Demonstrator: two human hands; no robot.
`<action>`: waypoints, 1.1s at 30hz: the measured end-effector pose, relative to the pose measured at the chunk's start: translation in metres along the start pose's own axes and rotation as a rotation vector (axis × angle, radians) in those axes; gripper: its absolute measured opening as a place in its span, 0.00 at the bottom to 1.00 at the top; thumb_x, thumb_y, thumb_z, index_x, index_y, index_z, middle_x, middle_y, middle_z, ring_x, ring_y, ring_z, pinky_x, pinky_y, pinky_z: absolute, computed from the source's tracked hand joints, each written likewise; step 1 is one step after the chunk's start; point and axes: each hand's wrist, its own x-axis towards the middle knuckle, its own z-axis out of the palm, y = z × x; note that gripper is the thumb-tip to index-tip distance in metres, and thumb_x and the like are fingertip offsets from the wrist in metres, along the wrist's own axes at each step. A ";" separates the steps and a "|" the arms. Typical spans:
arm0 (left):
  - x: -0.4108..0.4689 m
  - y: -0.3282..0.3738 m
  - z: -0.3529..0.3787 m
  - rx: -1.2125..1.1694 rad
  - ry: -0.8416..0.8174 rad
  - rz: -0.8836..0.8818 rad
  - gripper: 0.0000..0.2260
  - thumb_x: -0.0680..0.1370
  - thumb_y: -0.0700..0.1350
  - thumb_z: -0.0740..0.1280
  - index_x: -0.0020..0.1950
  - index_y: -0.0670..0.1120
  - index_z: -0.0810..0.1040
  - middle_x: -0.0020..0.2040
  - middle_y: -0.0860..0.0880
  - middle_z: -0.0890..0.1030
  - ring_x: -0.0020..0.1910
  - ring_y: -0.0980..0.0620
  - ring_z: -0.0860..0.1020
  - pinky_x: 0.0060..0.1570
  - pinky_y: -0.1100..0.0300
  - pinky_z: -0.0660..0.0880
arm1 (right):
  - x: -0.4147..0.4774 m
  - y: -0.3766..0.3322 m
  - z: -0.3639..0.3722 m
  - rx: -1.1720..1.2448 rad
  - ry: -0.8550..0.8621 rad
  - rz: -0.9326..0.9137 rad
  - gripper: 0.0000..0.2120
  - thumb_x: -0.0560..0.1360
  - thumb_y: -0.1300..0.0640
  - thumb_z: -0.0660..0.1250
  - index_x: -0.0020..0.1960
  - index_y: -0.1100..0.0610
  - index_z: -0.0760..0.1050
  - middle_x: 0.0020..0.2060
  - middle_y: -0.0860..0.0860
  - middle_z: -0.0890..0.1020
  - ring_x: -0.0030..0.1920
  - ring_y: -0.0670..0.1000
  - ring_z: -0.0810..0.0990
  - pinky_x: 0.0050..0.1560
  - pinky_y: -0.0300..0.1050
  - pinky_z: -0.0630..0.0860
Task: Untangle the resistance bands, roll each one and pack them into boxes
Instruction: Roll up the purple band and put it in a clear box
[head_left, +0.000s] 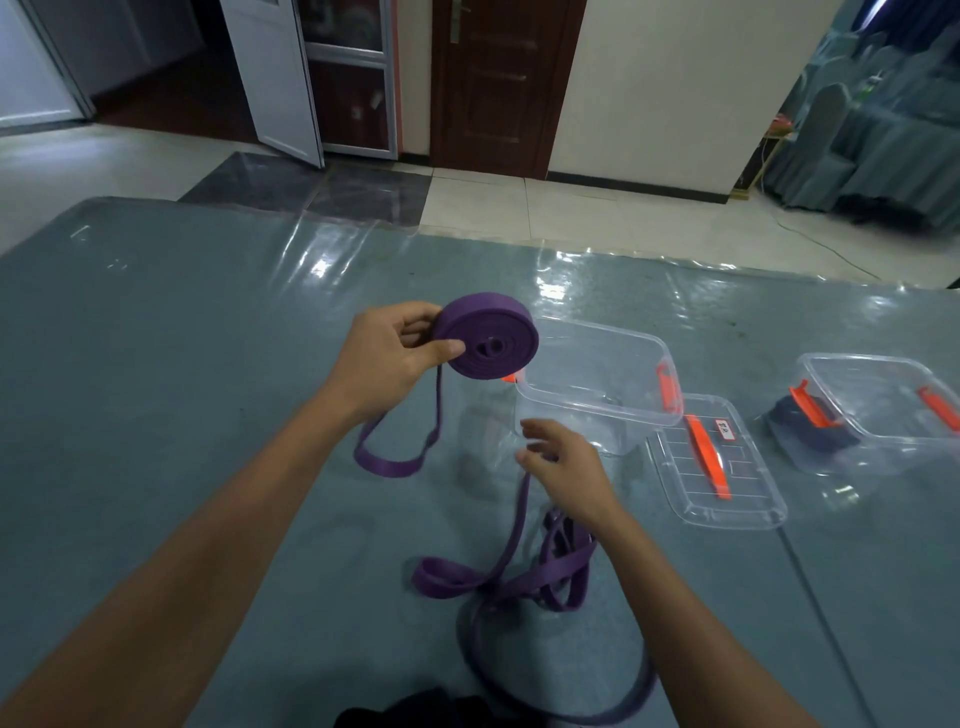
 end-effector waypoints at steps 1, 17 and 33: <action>-0.001 -0.003 0.001 0.047 -0.013 -0.007 0.11 0.72 0.38 0.77 0.52 0.48 0.83 0.47 0.53 0.86 0.48 0.57 0.84 0.53 0.66 0.78 | 0.001 -0.011 -0.004 0.040 0.033 -0.038 0.20 0.75 0.57 0.73 0.66 0.50 0.76 0.58 0.44 0.82 0.55 0.41 0.82 0.58 0.47 0.80; -0.017 -0.018 0.016 0.373 -0.316 -0.038 0.08 0.72 0.43 0.77 0.49 0.53 0.84 0.41 0.55 0.85 0.42 0.56 0.82 0.50 0.52 0.79 | -0.001 -0.095 -0.022 -0.257 -0.034 -0.385 0.12 0.73 0.58 0.74 0.56 0.51 0.81 0.45 0.47 0.85 0.48 0.50 0.82 0.54 0.46 0.76; -0.029 -0.006 0.029 0.247 -0.111 0.049 0.12 0.70 0.38 0.79 0.52 0.45 0.85 0.44 0.54 0.86 0.44 0.60 0.84 0.53 0.61 0.80 | -0.013 -0.092 -0.039 -0.122 -0.005 -0.384 0.20 0.72 0.57 0.76 0.63 0.49 0.77 0.52 0.44 0.83 0.52 0.41 0.80 0.57 0.33 0.74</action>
